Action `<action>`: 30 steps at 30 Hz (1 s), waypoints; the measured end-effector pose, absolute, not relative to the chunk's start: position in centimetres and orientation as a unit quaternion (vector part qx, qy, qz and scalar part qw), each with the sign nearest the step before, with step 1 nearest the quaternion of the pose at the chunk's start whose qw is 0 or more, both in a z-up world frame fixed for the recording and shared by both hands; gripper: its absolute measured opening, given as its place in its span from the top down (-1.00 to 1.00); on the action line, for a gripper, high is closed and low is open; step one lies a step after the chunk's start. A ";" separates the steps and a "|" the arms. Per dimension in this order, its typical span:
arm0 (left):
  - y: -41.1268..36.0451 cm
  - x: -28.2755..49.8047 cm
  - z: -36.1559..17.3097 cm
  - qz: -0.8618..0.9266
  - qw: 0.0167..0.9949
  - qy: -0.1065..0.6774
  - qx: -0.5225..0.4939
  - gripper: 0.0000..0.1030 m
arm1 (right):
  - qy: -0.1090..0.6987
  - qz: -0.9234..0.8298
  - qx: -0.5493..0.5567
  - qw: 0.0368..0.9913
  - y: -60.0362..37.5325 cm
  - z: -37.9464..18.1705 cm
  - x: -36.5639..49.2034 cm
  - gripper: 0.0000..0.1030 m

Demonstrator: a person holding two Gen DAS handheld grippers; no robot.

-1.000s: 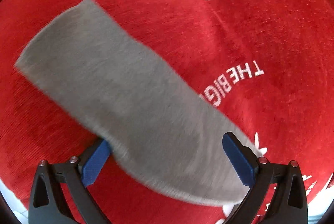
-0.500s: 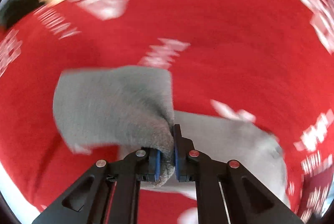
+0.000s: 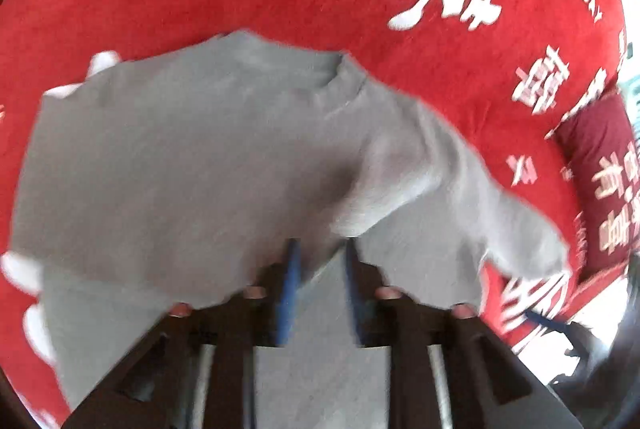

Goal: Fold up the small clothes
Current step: 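Fold the held side and sleeve across the sweater body with the left gripper, release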

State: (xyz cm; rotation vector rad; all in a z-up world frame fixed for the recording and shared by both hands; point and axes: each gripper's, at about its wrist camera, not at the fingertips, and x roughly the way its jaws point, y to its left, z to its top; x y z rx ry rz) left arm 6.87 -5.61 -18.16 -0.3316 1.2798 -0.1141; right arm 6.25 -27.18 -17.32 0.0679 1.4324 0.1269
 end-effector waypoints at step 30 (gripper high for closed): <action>10.9 7.5 -17.5 0.170 0.802 0.561 -0.116 -0.09 | 0.557 0.192 0.211 0.780 -21.3 -17.7 18.7 0.85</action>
